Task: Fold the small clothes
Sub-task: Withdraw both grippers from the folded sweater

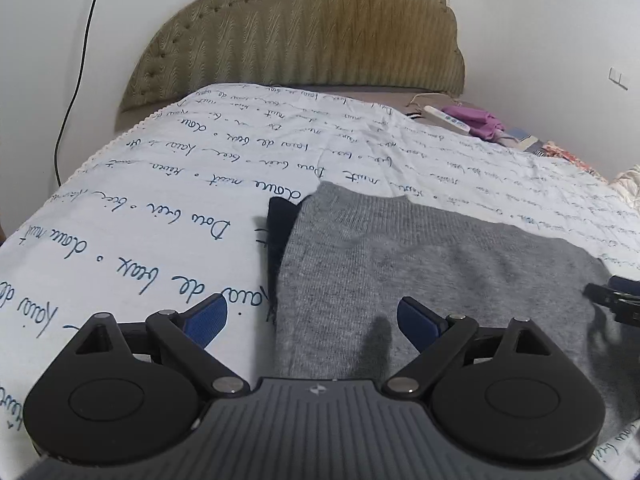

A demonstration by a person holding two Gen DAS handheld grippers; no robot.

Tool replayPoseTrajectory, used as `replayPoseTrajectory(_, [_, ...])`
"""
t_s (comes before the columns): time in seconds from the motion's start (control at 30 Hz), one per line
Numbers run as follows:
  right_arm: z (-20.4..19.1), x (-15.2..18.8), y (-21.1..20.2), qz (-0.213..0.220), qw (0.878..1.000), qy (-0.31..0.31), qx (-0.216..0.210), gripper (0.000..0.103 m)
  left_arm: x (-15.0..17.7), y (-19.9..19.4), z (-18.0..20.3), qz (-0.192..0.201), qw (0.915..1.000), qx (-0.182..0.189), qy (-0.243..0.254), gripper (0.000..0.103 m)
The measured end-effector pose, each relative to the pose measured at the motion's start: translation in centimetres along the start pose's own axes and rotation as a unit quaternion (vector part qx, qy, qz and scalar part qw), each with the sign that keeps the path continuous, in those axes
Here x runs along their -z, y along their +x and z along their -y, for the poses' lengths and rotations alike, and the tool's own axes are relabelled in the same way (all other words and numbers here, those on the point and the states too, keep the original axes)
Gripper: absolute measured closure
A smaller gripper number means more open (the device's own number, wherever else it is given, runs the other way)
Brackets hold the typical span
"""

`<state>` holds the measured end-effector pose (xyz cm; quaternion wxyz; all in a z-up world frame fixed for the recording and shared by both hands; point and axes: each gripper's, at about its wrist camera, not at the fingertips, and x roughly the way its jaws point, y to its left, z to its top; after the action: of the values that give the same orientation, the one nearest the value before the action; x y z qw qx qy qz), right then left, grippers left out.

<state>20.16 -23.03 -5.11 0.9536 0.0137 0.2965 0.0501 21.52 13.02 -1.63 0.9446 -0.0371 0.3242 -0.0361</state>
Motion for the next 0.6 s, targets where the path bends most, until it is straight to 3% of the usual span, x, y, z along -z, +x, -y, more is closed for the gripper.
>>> replayPoseTrajectory(0.17, [0.1,-0.1,-1.2,0.008,0.999,-0.032,0.005,0.022,0.1,1.2,-0.1,-0.008,0.9999,-0.014,-0.006,0.012])
replayPoseTrajectory(0.3, [1.2,-0.3,-1.7,0.005,0.999,-0.037,0.009,0.022,-0.2,-0.1,-1.0,0.016,0.9993,-0.033,0.007,0.015])
replayPoseTrajectory(0.4, [2.0,-0.2,-2.0,0.005,0.999,-0.035,0.014,0.022,-0.3,-1.5,-2.1,0.025,0.9993,-0.027,0.008,0.013])
replayPoseTrajectory(0.6, [2.8,0.7,-0.9,-0.036,0.999,0.008,0.007,0.022,0.1,-0.6,-2.9,-0.022,0.9994,-0.018,-0.020,0.011])
